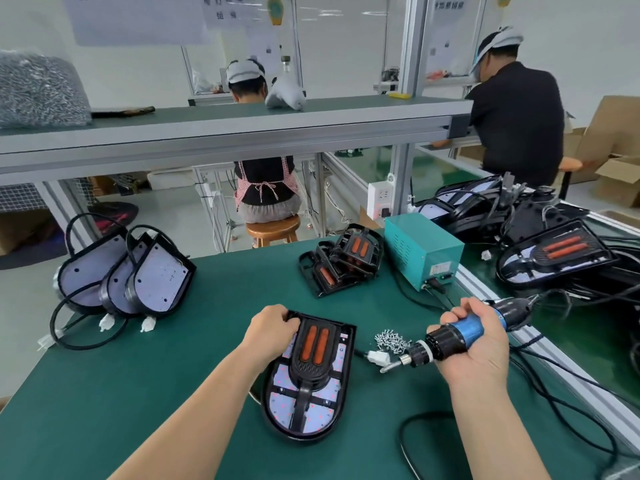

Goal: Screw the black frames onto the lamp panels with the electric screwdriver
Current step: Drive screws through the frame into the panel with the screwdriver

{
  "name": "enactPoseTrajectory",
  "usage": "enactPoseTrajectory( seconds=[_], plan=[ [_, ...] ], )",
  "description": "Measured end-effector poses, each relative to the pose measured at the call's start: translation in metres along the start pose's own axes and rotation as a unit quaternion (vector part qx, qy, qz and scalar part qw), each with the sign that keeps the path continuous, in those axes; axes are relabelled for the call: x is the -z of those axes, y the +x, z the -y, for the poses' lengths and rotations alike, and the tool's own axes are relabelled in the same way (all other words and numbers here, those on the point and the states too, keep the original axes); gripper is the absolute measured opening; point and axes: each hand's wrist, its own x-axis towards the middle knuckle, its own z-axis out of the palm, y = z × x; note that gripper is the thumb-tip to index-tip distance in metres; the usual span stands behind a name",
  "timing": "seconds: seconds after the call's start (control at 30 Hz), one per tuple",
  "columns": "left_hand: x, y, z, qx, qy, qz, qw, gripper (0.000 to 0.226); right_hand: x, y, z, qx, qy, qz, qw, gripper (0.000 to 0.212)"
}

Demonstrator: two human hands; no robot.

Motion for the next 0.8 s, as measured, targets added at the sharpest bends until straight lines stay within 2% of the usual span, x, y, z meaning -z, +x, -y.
enactPoseTrajectory(
  seconds=[0.23,0.33,0.4,0.47,0.5,0.53,0.6,0.63,0.67,0.8],
  plan=[
    [-0.007,-0.001,-0.002,0.028,-0.027,-0.024,0.999,0.022,0.023,0.014,-0.001,-0.016,0.005,-0.03,0.999,0.015],
    [-0.002,-0.009,-0.01,0.028,0.033,-0.023,0.999,0.024,0.025,0.018,-0.003,-0.023,0.006,-0.028,0.999,0.014],
    [0.0,-0.023,-0.024,-0.016,0.121,-0.1,0.987,0.034,0.026,0.02,-0.005,-0.024,0.008,-0.021,0.999,0.014],
    [-0.004,-0.049,-0.046,-0.141,0.081,-0.187,0.969,0.025,0.027,0.022,-0.007,-0.03,0.014,-0.012,0.999,0.015],
    [-0.009,-0.063,-0.058,-0.207,0.041,-0.166,0.963,0.016,0.027,0.023,-0.007,-0.034,0.017,-0.01,0.999,0.016],
    [-0.017,-0.075,-0.069,-0.255,0.023,-0.101,0.961,0.019,0.028,0.024,-0.007,-0.037,0.02,-0.009,0.999,0.017],
    [-0.039,-0.095,-0.087,-0.272,0.059,0.07,0.958,0.034,0.03,0.025,-0.006,-0.039,0.024,-0.003,0.999,0.018],
    [-0.047,-0.1,-0.093,-0.263,0.083,0.129,0.952,0.036,0.031,0.025,-0.005,-0.038,0.025,0.001,0.999,0.018],
    [-0.053,-0.102,-0.096,-0.254,0.106,0.16,0.948,0.035,0.032,0.024,-0.005,-0.038,0.024,0.005,0.999,0.019],
    [-0.061,-0.098,-0.096,-0.239,0.139,0.168,0.946,0.029,0.034,0.022,-0.004,-0.045,0.029,0.016,0.998,0.019]
  ],
)
